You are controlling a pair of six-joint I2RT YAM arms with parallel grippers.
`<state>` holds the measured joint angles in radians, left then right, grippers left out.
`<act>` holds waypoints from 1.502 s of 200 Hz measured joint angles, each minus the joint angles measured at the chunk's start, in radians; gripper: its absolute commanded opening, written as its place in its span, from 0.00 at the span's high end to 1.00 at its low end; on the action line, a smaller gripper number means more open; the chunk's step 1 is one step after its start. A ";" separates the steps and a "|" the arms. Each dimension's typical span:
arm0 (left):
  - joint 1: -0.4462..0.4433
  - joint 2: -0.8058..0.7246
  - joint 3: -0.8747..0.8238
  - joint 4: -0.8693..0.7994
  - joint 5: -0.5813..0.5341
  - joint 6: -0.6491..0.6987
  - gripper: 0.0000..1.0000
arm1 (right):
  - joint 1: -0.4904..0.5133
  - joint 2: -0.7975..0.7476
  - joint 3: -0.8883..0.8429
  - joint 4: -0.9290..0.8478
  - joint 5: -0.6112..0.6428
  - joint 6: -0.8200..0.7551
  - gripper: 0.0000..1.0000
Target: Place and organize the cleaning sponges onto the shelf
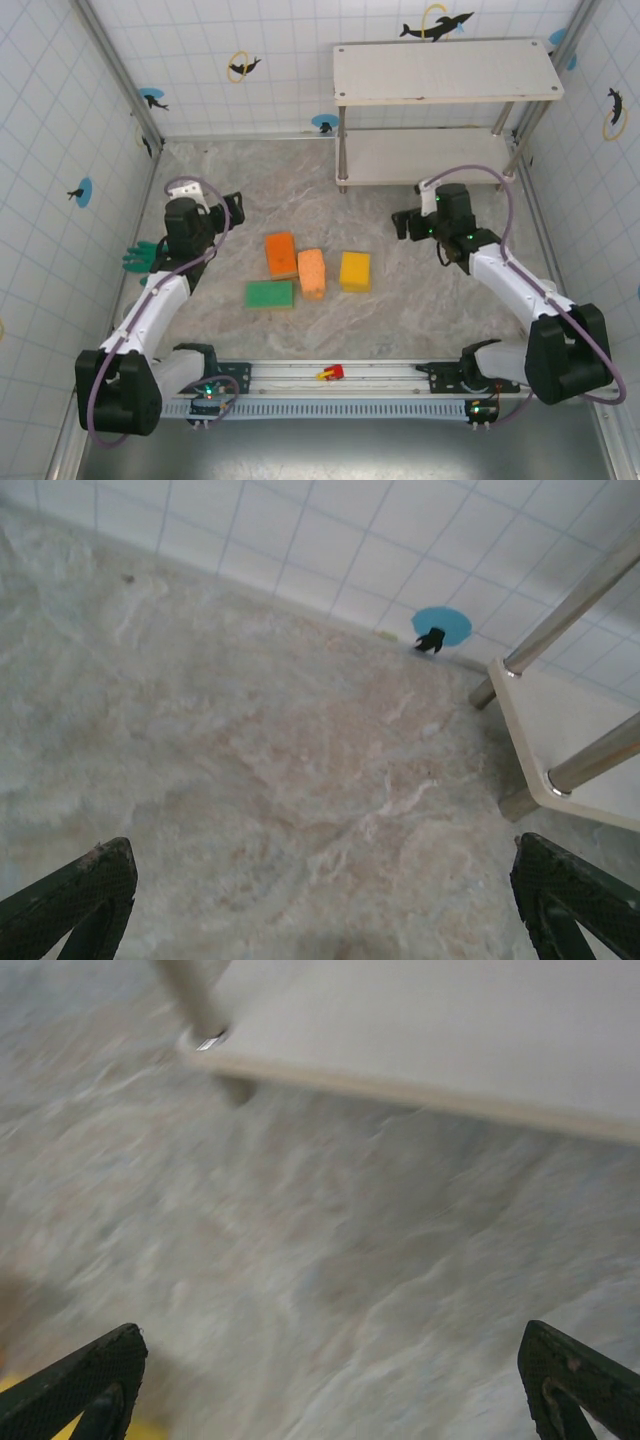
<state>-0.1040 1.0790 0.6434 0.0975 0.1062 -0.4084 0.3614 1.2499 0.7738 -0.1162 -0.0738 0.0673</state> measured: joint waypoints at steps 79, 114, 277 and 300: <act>0.000 0.127 0.097 -0.130 0.196 -0.134 0.02 | 0.248 -0.039 0.002 -0.148 -0.026 0.109 0.02; 0.000 0.137 0.098 -0.115 0.248 -0.172 0.02 | 0.332 -0.016 0.040 -0.205 0.007 0.189 0.02; 0.000 0.140 0.102 -0.140 0.286 -0.137 0.02 | 0.572 0.401 0.379 -0.491 0.303 0.504 0.02; 0.000 0.141 0.102 -0.147 0.286 -0.122 0.02 | 0.583 0.412 0.379 -0.502 0.319 0.541 0.01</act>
<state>-0.1040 1.2198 0.7456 -0.0494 0.3923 -0.5304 0.9440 1.6619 1.1526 -0.6186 0.2455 0.6079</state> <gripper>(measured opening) 0.976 0.985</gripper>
